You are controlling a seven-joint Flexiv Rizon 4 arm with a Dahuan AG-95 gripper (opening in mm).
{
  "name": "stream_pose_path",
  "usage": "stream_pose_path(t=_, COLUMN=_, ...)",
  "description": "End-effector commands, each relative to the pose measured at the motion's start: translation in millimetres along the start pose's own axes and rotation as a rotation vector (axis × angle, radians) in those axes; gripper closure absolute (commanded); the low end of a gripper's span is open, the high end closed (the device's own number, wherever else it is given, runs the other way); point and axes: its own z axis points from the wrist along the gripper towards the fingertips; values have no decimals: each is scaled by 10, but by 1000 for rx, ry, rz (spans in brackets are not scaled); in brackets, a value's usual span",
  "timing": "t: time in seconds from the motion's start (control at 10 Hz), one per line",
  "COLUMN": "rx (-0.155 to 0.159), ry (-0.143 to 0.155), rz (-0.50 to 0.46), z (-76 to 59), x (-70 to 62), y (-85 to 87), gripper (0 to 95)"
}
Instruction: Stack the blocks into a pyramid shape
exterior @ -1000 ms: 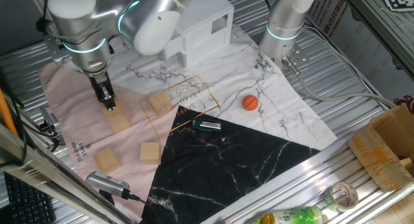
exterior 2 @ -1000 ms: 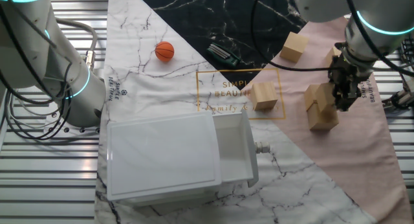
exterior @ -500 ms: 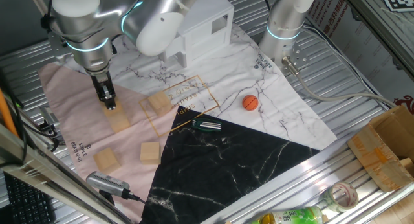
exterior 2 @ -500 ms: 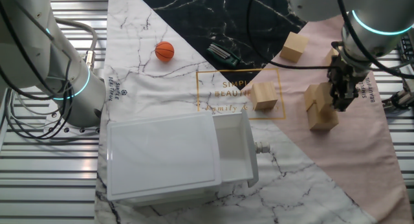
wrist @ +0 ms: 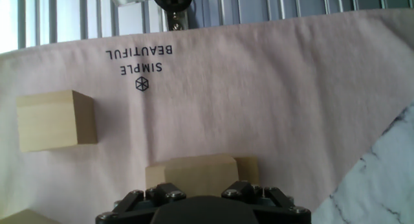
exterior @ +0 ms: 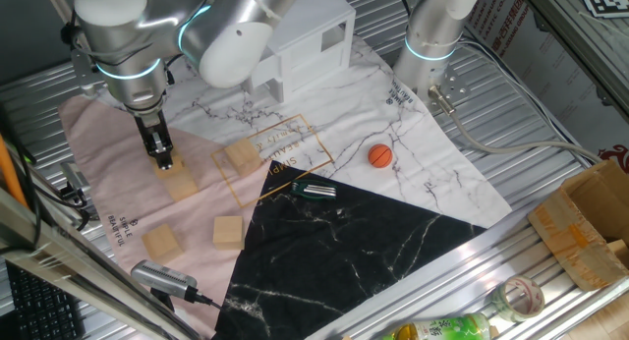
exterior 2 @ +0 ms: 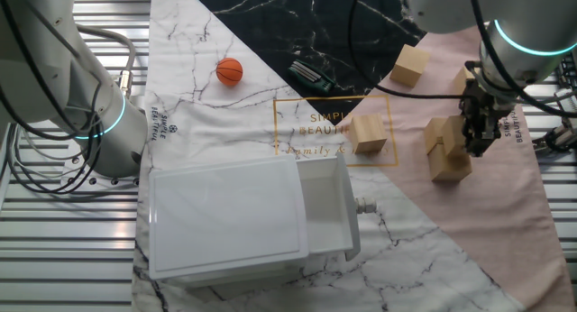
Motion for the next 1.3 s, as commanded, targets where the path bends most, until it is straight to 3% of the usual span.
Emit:
stream_pose_path(t=0.1, rx=0, ry=8, rz=-2, z=1, x=0, y=5, gripper=950)
stream_pose_path(t=0.5, rx=-2, ry=8, rz=-2, z=54, x=78, y=-26, gripper=950)
stream_pose_path(t=1.3, rx=-1, ry=12, rz=5, z=100, x=40, y=28, gripper=950)
